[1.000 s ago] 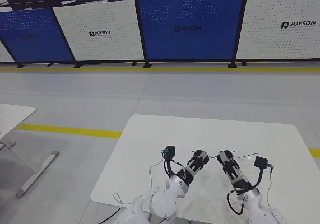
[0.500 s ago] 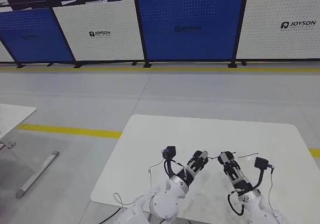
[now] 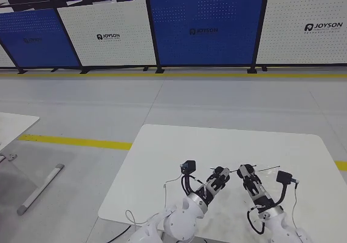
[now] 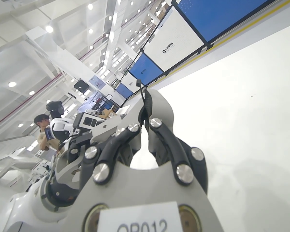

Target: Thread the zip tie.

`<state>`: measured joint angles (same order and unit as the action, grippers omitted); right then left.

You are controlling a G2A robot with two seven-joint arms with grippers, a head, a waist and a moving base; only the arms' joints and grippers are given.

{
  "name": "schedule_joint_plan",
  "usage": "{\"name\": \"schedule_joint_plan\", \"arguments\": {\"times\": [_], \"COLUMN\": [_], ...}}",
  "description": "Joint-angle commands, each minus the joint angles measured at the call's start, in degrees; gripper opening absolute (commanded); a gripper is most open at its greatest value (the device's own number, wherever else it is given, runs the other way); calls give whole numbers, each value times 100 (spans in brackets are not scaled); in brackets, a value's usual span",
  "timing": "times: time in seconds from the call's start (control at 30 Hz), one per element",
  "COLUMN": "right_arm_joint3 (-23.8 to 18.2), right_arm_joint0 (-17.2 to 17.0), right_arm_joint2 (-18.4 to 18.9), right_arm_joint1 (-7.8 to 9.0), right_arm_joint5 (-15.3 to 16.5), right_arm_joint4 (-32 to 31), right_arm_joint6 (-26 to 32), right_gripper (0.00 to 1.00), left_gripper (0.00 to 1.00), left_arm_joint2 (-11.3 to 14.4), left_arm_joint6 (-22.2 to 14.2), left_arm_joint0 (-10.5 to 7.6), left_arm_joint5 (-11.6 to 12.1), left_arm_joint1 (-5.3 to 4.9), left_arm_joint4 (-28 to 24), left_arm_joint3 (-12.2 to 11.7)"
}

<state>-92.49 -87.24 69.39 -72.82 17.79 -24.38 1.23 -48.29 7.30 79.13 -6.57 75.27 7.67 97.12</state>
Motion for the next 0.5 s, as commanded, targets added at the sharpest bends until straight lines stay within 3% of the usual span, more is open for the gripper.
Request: {"name": "schedule_joint_plan", "arguments": {"times": [0.0,0.1,0.13,0.47], "right_arm_joint3": [-10,-27,-34,-44], "right_arm_joint0": [-3,-11,-14,-8], "right_arm_joint2": [-2,-5,-5,-18], "right_arm_joint1": [-2,-5,-5,-13], "right_arm_joint5": [0,5,8,43], "right_arm_joint4": [-7,-22,-26,47], "right_arm_joint6": [8,17,19,180], "right_gripper": [0,0,0,0], "left_gripper": [12,7,0,0], "left_arm_joint2": [-5,-15,-19,-31], "left_arm_joint6": [-10,-25,-28,-106], "left_arm_joint0": [-2,-5,-8,-4], "left_arm_joint5": [-1,-18,-27,-13], "left_arm_joint1": [6,15,17,46], "left_arm_joint4": [5,26,35,77], "left_arm_joint3": [-4,-12,-17,-5]}}
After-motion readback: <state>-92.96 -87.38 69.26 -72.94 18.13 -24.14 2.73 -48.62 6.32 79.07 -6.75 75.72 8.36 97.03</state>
